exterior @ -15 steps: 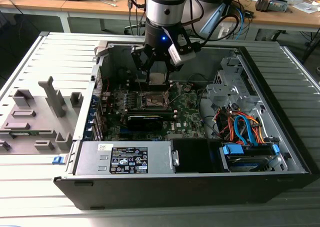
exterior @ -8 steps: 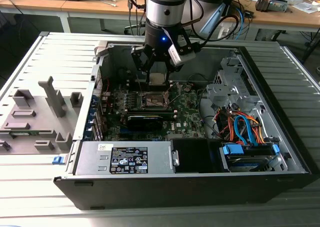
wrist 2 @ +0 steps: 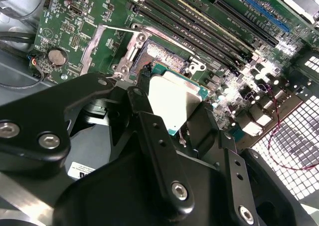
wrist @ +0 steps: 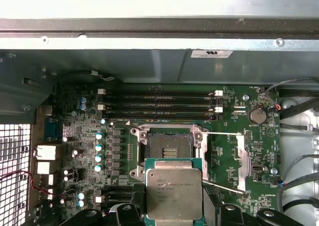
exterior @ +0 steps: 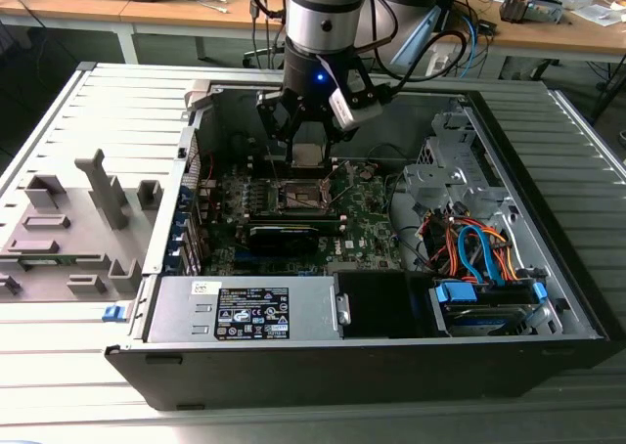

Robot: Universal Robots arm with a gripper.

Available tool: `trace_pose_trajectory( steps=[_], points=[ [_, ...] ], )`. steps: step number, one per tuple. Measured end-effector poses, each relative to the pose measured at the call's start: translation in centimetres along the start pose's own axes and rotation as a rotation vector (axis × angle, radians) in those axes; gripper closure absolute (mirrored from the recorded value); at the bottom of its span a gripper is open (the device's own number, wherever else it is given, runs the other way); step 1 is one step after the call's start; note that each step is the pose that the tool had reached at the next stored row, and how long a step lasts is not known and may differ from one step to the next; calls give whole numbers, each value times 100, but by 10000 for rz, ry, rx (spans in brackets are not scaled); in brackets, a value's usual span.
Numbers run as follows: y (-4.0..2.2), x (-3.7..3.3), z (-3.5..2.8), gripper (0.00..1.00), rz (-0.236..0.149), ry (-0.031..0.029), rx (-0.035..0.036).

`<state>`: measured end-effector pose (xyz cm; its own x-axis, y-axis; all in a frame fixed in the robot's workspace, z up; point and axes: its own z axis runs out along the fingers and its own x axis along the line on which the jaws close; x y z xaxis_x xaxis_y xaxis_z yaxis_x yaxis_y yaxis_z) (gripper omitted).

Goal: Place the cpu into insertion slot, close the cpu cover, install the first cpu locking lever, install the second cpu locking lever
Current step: 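Place the cpu into insertion slot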

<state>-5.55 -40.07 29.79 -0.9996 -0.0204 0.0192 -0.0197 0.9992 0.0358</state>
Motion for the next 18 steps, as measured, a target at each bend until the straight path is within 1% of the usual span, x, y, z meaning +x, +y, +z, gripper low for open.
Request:
trace_pose_trajectory(
  steps=[18],
  points=[
    [-1, -1, 36, 46, 1, 0, 8]
  ],
)
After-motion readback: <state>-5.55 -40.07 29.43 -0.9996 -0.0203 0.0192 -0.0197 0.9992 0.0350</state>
